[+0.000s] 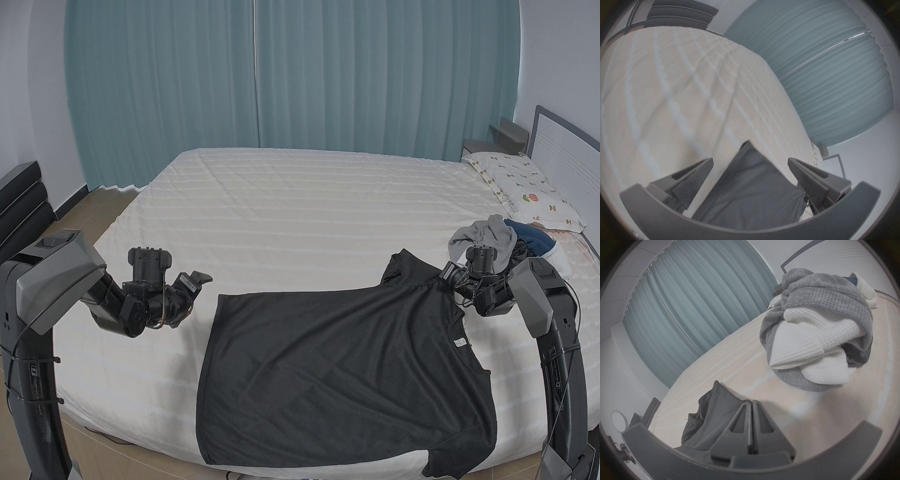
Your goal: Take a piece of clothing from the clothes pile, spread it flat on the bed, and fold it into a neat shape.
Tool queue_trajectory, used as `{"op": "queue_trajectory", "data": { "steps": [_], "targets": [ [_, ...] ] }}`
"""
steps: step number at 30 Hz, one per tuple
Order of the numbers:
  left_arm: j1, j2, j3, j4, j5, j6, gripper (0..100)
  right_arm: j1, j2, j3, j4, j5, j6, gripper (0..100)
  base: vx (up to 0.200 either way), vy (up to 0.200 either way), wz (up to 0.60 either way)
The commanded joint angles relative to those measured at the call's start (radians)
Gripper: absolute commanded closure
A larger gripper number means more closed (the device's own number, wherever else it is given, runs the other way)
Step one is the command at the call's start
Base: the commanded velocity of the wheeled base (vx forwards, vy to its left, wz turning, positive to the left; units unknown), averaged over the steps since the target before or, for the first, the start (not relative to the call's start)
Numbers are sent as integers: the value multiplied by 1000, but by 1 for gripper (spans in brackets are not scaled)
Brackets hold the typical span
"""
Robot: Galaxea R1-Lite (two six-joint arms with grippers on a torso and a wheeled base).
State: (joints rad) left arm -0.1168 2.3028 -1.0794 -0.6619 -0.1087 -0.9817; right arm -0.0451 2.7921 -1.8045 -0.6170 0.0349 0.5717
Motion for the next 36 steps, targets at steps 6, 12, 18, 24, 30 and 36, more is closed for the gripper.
{"op": "queue_trajectory", "data": {
  "steps": [6,12,18,24,30,36],
  "targets": [
    [-50,257,-430,186,41,61,0,5,-60,128,-69,-10,46,100,0,0,0],
    [-72,307,-455,185,103,115,0,27,-49,117,-70,-10,48,100,0,0,0],
    [-99,346,-485,177,199,113,0,37,-49,119,-72,-10,51,100,0,0,0],
    [-99,360,-511,180,198,112,0,34,-49,117,-72,-10,51,100,0,0,0],
    [-101,374,-541,186,199,112,0,36,-49,119,-73,-10,53,100,0,0,0],
    [-98,366,-542,185,204,112,100,28,-52,117,-75,-10,53,100,0,0,0]
  ]
}}
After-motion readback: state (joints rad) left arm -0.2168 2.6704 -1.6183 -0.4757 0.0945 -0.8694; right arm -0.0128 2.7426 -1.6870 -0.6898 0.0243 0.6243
